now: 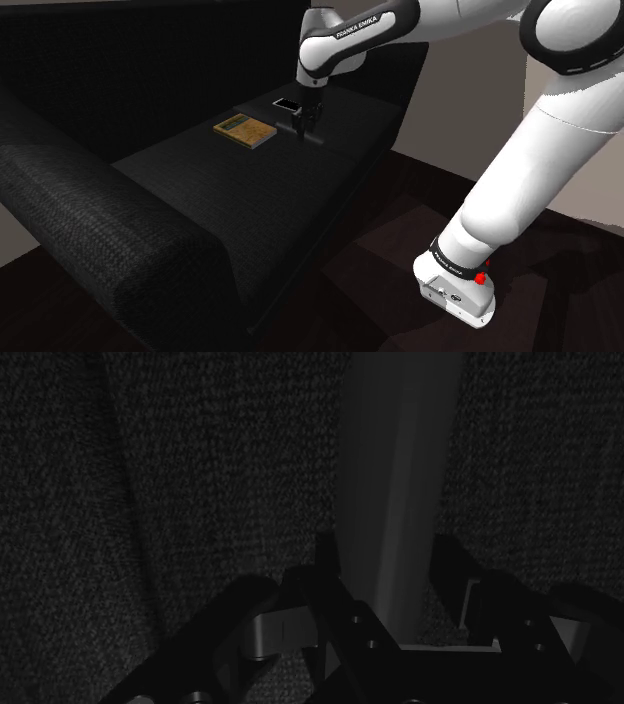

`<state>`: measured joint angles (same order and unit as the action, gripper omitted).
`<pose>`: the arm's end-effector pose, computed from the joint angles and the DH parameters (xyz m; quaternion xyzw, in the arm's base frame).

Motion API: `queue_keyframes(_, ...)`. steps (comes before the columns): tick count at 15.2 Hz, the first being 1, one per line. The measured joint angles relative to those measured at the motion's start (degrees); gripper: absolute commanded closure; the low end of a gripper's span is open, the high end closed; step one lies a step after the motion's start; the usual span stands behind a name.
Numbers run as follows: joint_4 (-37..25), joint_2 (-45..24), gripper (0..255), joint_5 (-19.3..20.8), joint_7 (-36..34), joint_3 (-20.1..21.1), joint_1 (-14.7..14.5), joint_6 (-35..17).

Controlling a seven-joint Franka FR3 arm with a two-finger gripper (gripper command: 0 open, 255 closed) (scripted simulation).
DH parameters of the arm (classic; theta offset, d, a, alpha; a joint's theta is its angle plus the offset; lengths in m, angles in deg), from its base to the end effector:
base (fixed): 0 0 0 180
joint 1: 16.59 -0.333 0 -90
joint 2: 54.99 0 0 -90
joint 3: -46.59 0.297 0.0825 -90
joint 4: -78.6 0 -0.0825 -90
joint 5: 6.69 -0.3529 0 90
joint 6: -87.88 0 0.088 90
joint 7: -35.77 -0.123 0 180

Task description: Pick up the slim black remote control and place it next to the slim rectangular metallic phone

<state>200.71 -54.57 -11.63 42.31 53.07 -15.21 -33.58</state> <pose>0.5091 0.0506 0.3922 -0.9962 -0.0789 0.0016 0.0363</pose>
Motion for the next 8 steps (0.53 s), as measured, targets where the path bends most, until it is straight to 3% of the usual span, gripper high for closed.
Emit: queue_keyframes(8,-8.16,-6.4,255,0.48,9.68,-4.87,5.19,2.49)
